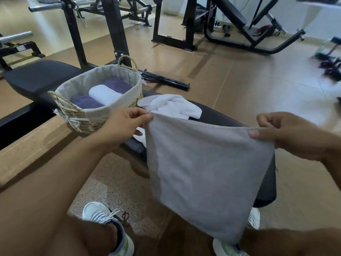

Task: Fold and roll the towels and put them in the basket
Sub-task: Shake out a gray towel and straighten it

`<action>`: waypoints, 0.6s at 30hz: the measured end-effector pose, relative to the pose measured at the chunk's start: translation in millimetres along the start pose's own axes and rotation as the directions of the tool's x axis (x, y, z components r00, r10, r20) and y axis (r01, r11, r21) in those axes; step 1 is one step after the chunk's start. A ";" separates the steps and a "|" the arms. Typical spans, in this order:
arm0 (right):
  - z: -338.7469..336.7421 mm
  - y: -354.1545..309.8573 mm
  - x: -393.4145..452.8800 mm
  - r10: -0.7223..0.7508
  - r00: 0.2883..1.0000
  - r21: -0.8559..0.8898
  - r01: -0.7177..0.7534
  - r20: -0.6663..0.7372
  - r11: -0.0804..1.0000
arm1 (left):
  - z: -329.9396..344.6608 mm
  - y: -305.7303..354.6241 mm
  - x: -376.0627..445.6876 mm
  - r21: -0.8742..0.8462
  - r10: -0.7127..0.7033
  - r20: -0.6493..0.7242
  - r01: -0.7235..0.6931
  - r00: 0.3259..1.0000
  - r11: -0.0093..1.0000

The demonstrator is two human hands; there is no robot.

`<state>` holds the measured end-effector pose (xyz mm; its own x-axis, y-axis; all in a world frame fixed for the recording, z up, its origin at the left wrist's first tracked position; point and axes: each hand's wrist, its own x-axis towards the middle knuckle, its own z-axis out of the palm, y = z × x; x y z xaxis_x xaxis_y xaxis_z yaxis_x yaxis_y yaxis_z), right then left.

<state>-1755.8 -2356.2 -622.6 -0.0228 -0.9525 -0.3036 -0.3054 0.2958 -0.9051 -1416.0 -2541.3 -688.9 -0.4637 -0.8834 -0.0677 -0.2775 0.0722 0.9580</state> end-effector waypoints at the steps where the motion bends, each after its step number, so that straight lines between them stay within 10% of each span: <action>1: -3.0 3.3 -0.8 0.057 0.997 -0.018 -0.058 -0.057 0.998 | 6.9 0.2 5.7 0.049 0.010 0.004 -0.010 1.000 0.999; 6: -20.8 17.7 -9.6 0.229 0.928 -0.202 -0.295 -0.295 0.934 | 38.7 4.6 27.6 0.141 0.070 0.009 -0.071 0.997 0.988; 18: -55.1 54.9 31.2 -0.053 0.659 -0.381 -0.366 -0.750 0.849 | 106.0 25.5 69.4 -0.132 0.000 0.013 0.002 1.000 0.991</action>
<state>-1825.8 -2373.7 -665.4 -0.7130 -0.6976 0.0708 -0.6139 0.5721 -0.5439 -1544.4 -2551.7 -698.7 -0.4749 -0.8772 -0.0713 -0.1649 0.0090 0.9863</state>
